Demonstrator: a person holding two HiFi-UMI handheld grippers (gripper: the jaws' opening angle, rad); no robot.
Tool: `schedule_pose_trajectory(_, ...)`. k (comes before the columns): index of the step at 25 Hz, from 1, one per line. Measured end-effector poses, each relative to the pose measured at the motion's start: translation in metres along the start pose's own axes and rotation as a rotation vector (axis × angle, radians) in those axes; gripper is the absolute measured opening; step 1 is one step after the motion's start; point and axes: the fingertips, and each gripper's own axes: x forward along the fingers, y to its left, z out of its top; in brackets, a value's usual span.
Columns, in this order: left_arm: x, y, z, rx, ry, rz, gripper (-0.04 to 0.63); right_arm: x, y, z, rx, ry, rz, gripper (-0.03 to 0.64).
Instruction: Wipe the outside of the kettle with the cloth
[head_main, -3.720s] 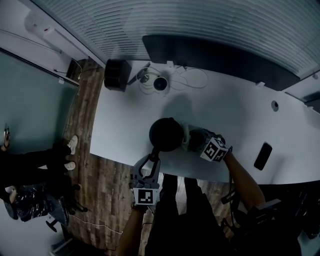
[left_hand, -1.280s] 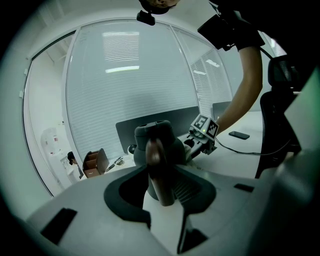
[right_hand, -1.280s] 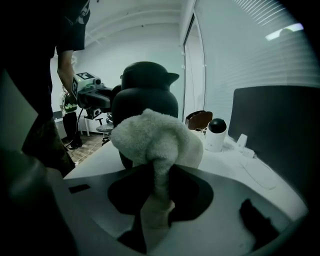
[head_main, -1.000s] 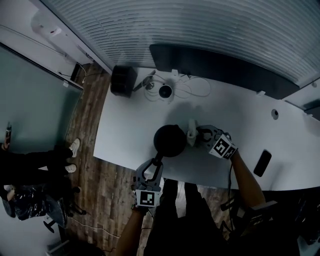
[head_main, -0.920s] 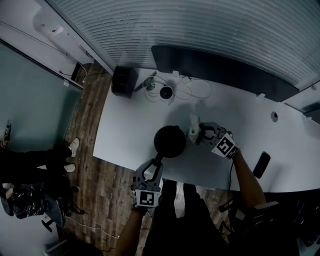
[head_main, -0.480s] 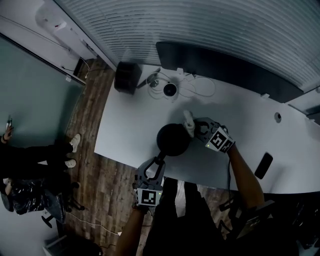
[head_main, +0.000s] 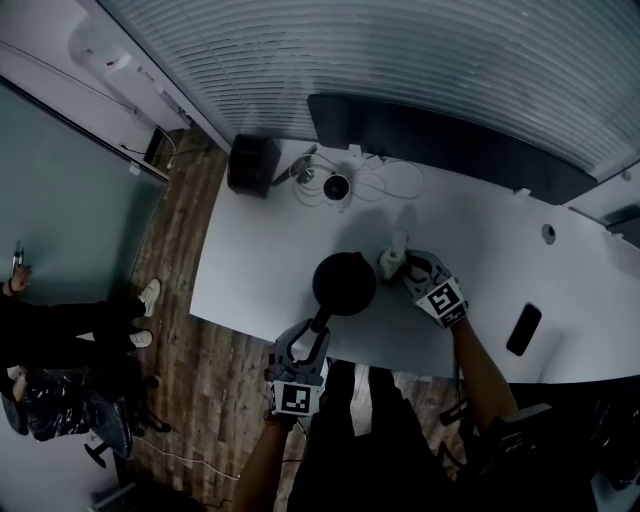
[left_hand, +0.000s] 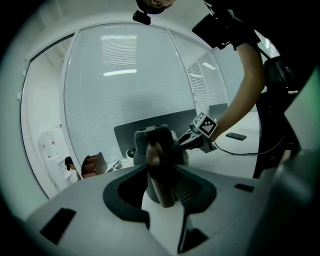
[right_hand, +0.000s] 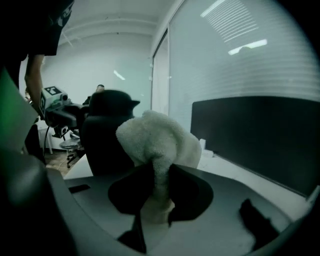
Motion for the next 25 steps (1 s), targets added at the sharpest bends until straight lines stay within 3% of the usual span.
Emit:
schedule_pose_trajectory(5, -0.030, 0.008, 0.023, 0.050, -0.067, 0.011, 0.126, -0.085, 0.003, 0.059, 0.001, -0.145, -0.140, 0.095)
schedule_pose_trajectory(9, -0.067, 0.007, 0.078, 0.069, -0.165, -0.009, 0.126, -0.151, 0.058, 0.127, 0.120, -0.284, -0.138, 0.095)
schedule_pose_trajectory(11, -0.083, -0.003, 0.111, -0.043, -0.239, -0.077, 0.126, -0.176, 0.097, 0.166, 0.209, -0.385, -0.086, 0.095)
schedule_pose_trajectory(13, -0.099, -0.019, 0.140, -0.211, -0.309, -0.227, 0.126, -0.196, 0.138, 0.194, 0.216, -0.445, 0.006, 0.095)
schedule_pose_trajectory(14, -0.108, -0.026, 0.155, -0.233, -0.346, -0.320, 0.126, -0.203, 0.161, 0.200, 0.175, -0.442, 0.066, 0.095)
schedule_pose_trajectory(15, -0.117, -0.032, 0.170, -0.211, -0.378, -0.401, 0.126, -0.208, 0.183, 0.202, 0.114, -0.416, 0.123, 0.095)
schedule_pose_trajectory(17, -0.133, -0.043, 0.192, -0.089, -0.416, -0.533, 0.128, -0.209, 0.215, 0.192, -0.006, -0.304, 0.189, 0.095)
schedule_pose_trajectory(20, -0.147, -0.065, 0.209, 0.095, -0.432, -0.654, 0.154, -0.197, 0.225, 0.180, -0.128, -0.189, 0.152, 0.095)
schedule_pose_trajectory(22, -0.151, -0.074, 0.207, 0.135, -0.439, -0.653, 0.174, -0.191, 0.217, 0.183, -0.156, -0.174, 0.078, 0.095)
schedule_pose_trajectory(25, -0.152, -0.073, 0.203, 0.092, -0.446, -0.564, 0.209, -0.186, 0.210, 0.189, -0.131, -0.160, -0.019, 0.095)
